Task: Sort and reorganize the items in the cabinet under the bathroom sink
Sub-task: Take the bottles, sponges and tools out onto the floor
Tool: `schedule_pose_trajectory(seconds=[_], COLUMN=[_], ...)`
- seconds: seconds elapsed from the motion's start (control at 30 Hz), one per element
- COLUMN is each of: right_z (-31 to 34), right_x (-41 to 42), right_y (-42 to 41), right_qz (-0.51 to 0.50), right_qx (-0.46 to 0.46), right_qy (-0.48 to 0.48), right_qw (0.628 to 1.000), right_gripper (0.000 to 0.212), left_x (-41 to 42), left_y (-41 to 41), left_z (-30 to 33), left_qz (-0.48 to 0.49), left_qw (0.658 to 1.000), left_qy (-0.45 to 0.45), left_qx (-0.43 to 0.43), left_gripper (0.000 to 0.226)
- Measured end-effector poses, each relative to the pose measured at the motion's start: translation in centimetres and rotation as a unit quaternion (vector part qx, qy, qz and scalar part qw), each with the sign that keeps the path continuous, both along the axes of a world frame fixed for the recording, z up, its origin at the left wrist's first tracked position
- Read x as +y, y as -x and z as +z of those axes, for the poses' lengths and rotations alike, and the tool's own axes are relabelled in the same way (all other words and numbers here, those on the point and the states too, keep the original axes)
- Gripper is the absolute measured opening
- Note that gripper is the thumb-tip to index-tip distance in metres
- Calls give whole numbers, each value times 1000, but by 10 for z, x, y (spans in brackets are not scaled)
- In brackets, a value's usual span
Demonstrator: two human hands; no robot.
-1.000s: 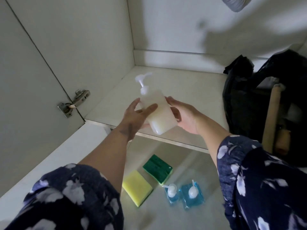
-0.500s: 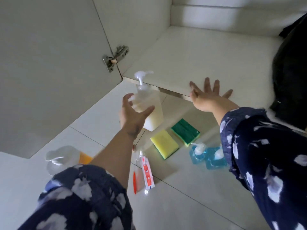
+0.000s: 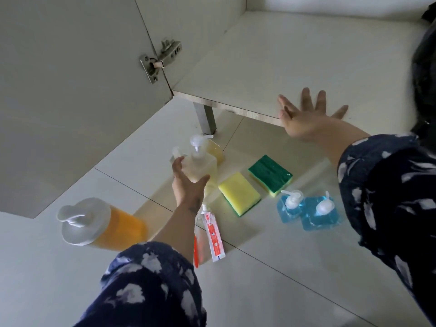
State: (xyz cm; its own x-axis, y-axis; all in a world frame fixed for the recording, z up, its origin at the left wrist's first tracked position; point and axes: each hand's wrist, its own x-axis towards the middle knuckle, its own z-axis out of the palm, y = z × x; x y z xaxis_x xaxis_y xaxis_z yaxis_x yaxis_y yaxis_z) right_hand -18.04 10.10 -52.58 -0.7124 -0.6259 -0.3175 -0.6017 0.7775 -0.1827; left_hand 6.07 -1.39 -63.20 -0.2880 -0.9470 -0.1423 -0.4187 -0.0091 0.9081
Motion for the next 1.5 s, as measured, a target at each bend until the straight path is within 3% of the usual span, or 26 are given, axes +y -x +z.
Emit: schedule_pose_trajectory(seconds=[0.27,0.57,0.77,0.9,1.07,1.23,1.5], right_z=[4,3,4,8,31,76,122], right_x=[0,-1,-1,1,20,90,247], right_y=[-2,-4,-4,-4,4,13,34], right_qz=[3,1,2,7,19,-69,-261], right_qx=[5,6,6,-13,-56,-76,-22], right_qy=[-20,-12,-21,-26,11,69,111], right_qw=[1000,1000,1000,1000,998,992,959], right_gripper=[49,49,51,50,51,43,43], left_x=[5,0,-5,-11,2,63,196], left_y=[9,-9,-1,26,87,151,225], left_z=[-14,0,43,80,121,153,183], left_qz=[10,-28,-80,-109,-208,-341,-498], left_qw=[1000,995,991,976,954,922,861], left_qy=[-18,-30,42,130,162,156,100], left_qx=[15,-87,-98,-138,-143,-101,-17], left_gripper=[76,80,96,69,33,30,28])
